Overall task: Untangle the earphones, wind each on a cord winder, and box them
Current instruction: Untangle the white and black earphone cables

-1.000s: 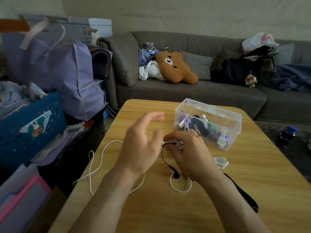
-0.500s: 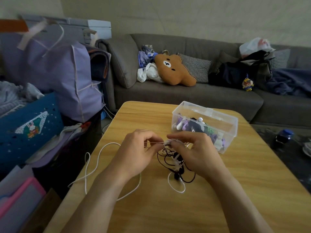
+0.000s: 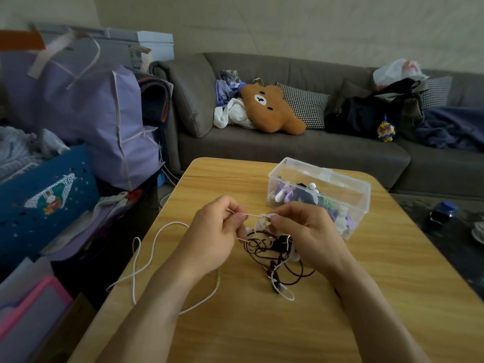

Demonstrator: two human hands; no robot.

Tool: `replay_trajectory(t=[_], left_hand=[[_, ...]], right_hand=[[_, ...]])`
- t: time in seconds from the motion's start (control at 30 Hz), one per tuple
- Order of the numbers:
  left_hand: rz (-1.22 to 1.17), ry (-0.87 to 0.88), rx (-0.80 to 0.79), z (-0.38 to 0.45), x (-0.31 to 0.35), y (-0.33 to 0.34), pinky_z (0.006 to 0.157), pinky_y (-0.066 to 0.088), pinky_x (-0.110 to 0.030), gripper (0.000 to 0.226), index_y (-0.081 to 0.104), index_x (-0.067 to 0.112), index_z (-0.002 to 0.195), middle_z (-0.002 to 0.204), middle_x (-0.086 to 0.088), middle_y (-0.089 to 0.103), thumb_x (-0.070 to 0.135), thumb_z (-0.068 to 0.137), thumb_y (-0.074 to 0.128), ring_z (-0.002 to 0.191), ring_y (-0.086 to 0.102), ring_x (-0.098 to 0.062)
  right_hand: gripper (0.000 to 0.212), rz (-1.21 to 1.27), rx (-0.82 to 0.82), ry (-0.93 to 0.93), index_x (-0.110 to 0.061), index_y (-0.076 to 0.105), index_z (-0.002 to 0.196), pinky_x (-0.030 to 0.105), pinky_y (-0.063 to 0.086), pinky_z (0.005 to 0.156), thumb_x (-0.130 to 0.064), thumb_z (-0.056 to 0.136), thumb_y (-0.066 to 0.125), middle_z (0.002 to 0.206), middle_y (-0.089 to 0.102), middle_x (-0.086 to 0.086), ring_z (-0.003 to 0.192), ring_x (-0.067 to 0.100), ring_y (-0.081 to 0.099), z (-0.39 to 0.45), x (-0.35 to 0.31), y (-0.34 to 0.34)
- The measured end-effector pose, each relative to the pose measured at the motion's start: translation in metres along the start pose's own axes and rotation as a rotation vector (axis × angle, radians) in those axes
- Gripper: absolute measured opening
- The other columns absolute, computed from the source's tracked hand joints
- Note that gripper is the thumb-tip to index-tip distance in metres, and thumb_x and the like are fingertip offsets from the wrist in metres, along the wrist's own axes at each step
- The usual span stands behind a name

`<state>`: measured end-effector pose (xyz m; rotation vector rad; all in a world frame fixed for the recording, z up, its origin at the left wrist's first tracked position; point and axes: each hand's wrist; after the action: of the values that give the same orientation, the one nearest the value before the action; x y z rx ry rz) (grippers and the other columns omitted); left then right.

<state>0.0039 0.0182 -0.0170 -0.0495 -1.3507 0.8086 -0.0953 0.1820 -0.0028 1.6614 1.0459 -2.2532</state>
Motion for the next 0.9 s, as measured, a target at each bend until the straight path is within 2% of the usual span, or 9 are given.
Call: replay_trajectory(t=[0.1, 0.23, 0.37, 0.43, 0.5, 0.6, 0.67, 0.77, 0.9], left_hand=[[-0.066, 0.014, -0.045, -0.0007, 0.0009, -0.0001, 0.058, 0.047, -0.031, 0.006, 0.063, 0.023, 0.095, 0.061, 0.004, 0.064, 0.027, 0.097, 0.061, 0.056, 0.057, -0.014], [-0.090, 0.081, -0.076, -0.0044, 0.0023, 0.0022, 0.050, 0.033, -0.031, 0.014, 0.075, 0.027, 0.094, 0.051, -0.002, 0.049, 0.038, 0.088, 0.071, 0.049, 0.038, -0.014], [-0.099, 0.108, -0.033, -0.0038, 0.0038, 0.0053, 0.048, 0.034, -0.032, 0.014, 0.080, 0.026, 0.093, 0.060, -0.015, 0.062, 0.036, 0.089, 0.071, 0.049, 0.041, -0.015], [-0.100, 0.117, -0.014, -0.0041, 0.0041, 0.0066, 0.048, 0.045, -0.042, 0.015, 0.079, 0.029, 0.094, 0.065, -0.015, 0.067, 0.039, 0.089, 0.070, 0.051, 0.052, -0.025], [-0.104, 0.122, 0.008, -0.0052, 0.0047, 0.0079, 0.055, 0.053, -0.051, 0.013, 0.079, 0.030, 0.095, 0.066, -0.010, 0.070, 0.038, 0.090, 0.069, 0.056, 0.061, -0.031], [-0.098, 0.133, 0.063, -0.0046, 0.0026, 0.0092, 0.051, 0.049, -0.041, 0.012, 0.079, 0.027, 0.097, 0.050, 0.009, 0.058, 0.032, 0.091, 0.069, 0.045, 0.049, -0.018], [-0.089, 0.143, 0.105, -0.0042, 0.0022, 0.0092, 0.047, 0.036, -0.032, 0.011, 0.079, 0.025, 0.095, 0.045, 0.007, 0.044, 0.030, 0.091, 0.070, 0.044, 0.036, -0.011], [-0.071, 0.147, 0.146, -0.0029, 0.0033, 0.0083, 0.045, 0.033, -0.030, 0.010, 0.078, 0.023, 0.090, 0.047, -0.004, 0.044, 0.029, 0.092, 0.069, 0.045, 0.035, -0.010], [-0.035, 0.090, 0.224, -0.0013, 0.0028, 0.0075, 0.044, 0.036, -0.034, 0.014, 0.073, 0.025, 0.080, 0.054, -0.009, 0.057, 0.027, 0.093, 0.068, 0.045, 0.044, -0.017]], right_hand=[[0.011, -0.019, 0.014, 0.013, -0.021, 0.070, 0.090, 0.038, 0.060, 0.074, -0.028, 0.096, 0.063, 0.077, 0.077, -0.005, 0.073, 0.009, 0.073, -0.0016, -0.0004, 0.0019], [0.020, -0.066, 0.012, 0.006, -0.022, 0.072, 0.082, 0.034, 0.055, 0.069, -0.029, 0.096, 0.060, 0.077, 0.074, -0.005, 0.072, 0.012, 0.068, -0.0035, -0.0033, 0.0018], [0.037, -0.084, -0.018, 0.015, -0.018, 0.063, 0.064, 0.044, 0.046, 0.062, -0.026, 0.098, 0.051, 0.065, 0.064, 0.005, 0.059, 0.019, 0.052, -0.0046, -0.0059, 0.0019], [0.046, -0.100, -0.024, 0.009, -0.019, 0.055, 0.055, 0.051, 0.046, 0.064, -0.025, 0.100, 0.047, 0.061, 0.057, 0.008, 0.057, 0.022, 0.047, -0.0045, -0.0066, 0.0020], [0.050, -0.118, -0.025, 0.025, -0.019, 0.055, 0.053, 0.049, 0.051, 0.068, -0.027, 0.101, 0.047, 0.064, 0.063, 0.014, 0.065, 0.033, 0.058, -0.0043, -0.0059, 0.0011], [0.055, -0.187, -0.052, 0.038, -0.018, 0.059, 0.051, 0.041, 0.053, 0.069, -0.033, 0.102, 0.047, 0.066, 0.068, 0.008, 0.077, 0.028, 0.068, -0.0045, -0.0043, 0.0000], [0.056, -0.203, -0.065, 0.054, -0.018, 0.066, 0.053, 0.038, 0.054, 0.069, -0.038, 0.102, 0.047, 0.068, 0.072, -0.001, 0.074, 0.017, 0.070, -0.0041, -0.0053, -0.0008], [0.048, -0.185, -0.042, 0.057, -0.020, 0.076, 0.068, 0.029, 0.056, 0.064, -0.049, 0.099, 0.052, 0.070, 0.074, -0.011, 0.061, 0.004, 0.066, -0.0039, -0.0064, -0.0018], [0.023, -0.014, 0.049, 0.033, -0.022, 0.072, 0.092, 0.039, 0.062, 0.068, -0.043, 0.083, 0.076, 0.087, 0.075, -0.002, 0.067, 0.014, 0.074, -0.0044, -0.0036, -0.0041]])
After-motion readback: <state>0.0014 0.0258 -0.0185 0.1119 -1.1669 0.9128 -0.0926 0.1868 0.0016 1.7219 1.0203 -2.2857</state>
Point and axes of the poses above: each hand's wrist, its own z-axis towards the middle knuckle, its own y-axis out of the palm, x = y × z
